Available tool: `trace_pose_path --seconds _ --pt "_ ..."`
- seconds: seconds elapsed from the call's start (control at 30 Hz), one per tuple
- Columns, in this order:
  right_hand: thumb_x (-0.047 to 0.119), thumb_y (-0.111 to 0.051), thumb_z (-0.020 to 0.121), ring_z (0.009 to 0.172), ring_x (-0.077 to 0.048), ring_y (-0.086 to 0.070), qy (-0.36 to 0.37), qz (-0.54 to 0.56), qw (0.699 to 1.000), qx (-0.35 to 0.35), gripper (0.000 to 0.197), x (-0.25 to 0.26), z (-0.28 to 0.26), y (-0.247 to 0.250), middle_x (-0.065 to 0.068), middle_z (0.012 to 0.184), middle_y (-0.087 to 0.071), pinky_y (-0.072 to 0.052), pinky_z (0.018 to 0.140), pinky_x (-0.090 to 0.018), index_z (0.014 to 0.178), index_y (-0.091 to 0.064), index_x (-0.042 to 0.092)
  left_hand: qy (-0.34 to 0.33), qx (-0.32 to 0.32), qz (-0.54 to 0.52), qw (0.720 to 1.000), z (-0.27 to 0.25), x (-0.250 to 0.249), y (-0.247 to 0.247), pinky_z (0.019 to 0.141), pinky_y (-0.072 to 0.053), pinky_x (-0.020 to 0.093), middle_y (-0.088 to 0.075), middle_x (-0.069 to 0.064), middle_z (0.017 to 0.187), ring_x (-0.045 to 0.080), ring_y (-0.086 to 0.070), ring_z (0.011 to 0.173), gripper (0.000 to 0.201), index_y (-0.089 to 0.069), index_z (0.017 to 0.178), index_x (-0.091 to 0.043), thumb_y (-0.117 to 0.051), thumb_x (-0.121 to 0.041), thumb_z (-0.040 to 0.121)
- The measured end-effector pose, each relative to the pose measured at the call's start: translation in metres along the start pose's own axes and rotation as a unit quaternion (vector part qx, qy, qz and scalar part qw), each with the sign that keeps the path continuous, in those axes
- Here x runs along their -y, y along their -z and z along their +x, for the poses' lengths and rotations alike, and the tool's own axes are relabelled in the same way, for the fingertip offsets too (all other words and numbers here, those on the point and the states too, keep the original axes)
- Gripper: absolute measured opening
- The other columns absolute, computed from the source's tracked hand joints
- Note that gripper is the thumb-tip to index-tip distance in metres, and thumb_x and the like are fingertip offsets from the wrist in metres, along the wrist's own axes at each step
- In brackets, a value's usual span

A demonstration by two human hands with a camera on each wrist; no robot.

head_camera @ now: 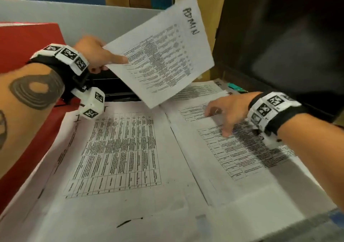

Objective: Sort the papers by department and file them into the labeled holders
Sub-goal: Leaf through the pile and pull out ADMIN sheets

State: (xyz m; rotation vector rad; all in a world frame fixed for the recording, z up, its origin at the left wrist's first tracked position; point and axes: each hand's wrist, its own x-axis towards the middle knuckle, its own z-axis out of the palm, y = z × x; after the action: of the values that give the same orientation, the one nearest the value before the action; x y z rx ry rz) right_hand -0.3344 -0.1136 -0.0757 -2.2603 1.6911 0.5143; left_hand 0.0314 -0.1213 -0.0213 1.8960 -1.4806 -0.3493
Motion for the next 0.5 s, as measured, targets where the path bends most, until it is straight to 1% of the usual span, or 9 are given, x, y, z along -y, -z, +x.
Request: trace_pose_path --seconds 0.07,0.13,0.17,0.23,0.27,0.33,0.37,0.43,0.5 --pt "0.012 -0.093 0.069 0.117 -0.019 -0.050 0.007 -0.014 1.000 0.010 0.092 0.008 0.004 -0.008 0.006 0.140 -0.049 -0.046 0.093 -0.036 0.145 -0.045 0.033 -0.009 0.011 -0.004 1.000 0.001 -0.005 -0.011 0.034 -0.035 0.020 -0.056 0.005 0.067 0.019 -0.044 0.052 0.039 -0.068 0.088 -0.013 -0.086 -0.046 0.077" --pt "0.005 -0.092 0.067 0.115 -0.023 -0.054 0.000 -0.008 1.000 0.004 0.098 0.014 0.007 -0.010 0.000 0.138 -0.052 -0.047 0.089 -0.036 0.147 -0.043 0.030 -0.020 0.027 0.000 0.999 0.003 -0.010 -0.025 0.045 -0.037 0.024 -0.058 0.007 0.066 0.021 -0.045 0.051 0.044 -0.069 0.085 -0.010 -0.088 -0.048 0.073" --pt "0.004 -0.093 0.066 0.118 -0.025 -0.055 -0.004 -0.005 1.000 0.001 0.101 0.015 0.008 -0.010 -0.002 0.140 -0.053 -0.048 0.089 -0.037 0.149 -0.042 0.028 -0.029 0.036 0.010 0.999 0.004 -0.012 -0.031 0.048 -0.038 0.025 -0.059 0.008 0.065 0.022 -0.046 0.050 0.046 -0.070 0.084 -0.009 -0.089 -0.049 0.072" --pt "0.007 -0.095 0.063 0.130 -0.029 -0.052 -0.002 -0.017 1.000 -0.013 0.106 0.016 0.007 -0.009 -0.002 0.146 -0.051 -0.050 0.101 -0.044 0.153 -0.041 0.024 -0.051 0.060 0.033 0.996 0.004 -0.018 -0.044 0.046 -0.038 0.023 -0.061 0.009 0.061 0.020 -0.047 0.044 0.046 -0.072 0.084 -0.009 -0.089 -0.050 0.072" --pt "0.009 -0.095 0.062 0.133 -0.030 -0.051 0.006 -0.024 0.999 -0.026 0.104 0.014 0.005 -0.009 0.000 0.144 -0.052 -0.049 0.105 -0.047 0.151 -0.044 0.022 -0.062 0.069 0.043 0.995 0.005 -0.020 -0.049 0.045 -0.040 0.022 -0.064 0.009 0.063 0.018 -0.049 0.042 0.043 -0.073 0.084 -0.011 -0.089 -0.049 0.072" --pt "0.008 -0.093 0.062 0.129 -0.030 -0.054 0.022 -0.021 0.997 -0.071 0.091 0.009 -0.001 -0.007 0.001 0.134 -0.056 -0.050 0.105 -0.049 0.143 -0.054 0.019 -0.085 0.078 0.070 0.991 0.006 -0.023 -0.058 0.042 -0.043 0.020 -0.070 0.005 0.063 0.012 -0.055 0.040 0.035 -0.073 0.083 -0.017 -0.089 -0.046 0.073" --pt "0.005 -0.091 0.064 0.127 -0.030 -0.055 0.031 -0.007 0.995 -0.097 0.085 0.006 -0.005 -0.007 0.000 0.132 -0.058 -0.051 0.105 -0.048 0.141 -0.057 0.018 -0.097 0.082 0.083 0.988 0.006 -0.026 -0.061 0.040 -0.043 0.018 -0.069 -0.001 0.056 0.008 -0.055 0.037 0.031 -0.072 0.081 -0.020 -0.089 -0.045 0.074" --pt "-0.001 -0.086 0.068 0.119 -0.026 -0.061 0.057 0.040 0.987 -0.142 0.067 -0.002 -0.015 -0.006 0.000 0.126 -0.066 -0.055 0.099 -0.044 0.129 -0.068 0.019 -0.114 0.098 0.102 0.983 0.007 -0.030 -0.069 0.044 -0.045 0.021 -0.065 -0.007 0.050 0.008 -0.058 0.038 0.029 -0.073 0.082 -0.020 -0.088 -0.044 0.076" --pt "-0.007 -0.086 0.066 0.100 -0.021 -0.069 0.086 0.101 0.976 -0.172 0.045 -0.012 -0.024 -0.007 0.008 0.101 -0.074 -0.058 0.079 -0.034 0.090 -0.076 0.029 -0.130 0.115 0.096 0.980 0.008 -0.034 -0.077 0.048 -0.048 0.024 -0.070 -0.001 0.062 0.016 -0.062 0.049 0.034 -0.077 0.089 -0.015 -0.089 -0.043 0.074"
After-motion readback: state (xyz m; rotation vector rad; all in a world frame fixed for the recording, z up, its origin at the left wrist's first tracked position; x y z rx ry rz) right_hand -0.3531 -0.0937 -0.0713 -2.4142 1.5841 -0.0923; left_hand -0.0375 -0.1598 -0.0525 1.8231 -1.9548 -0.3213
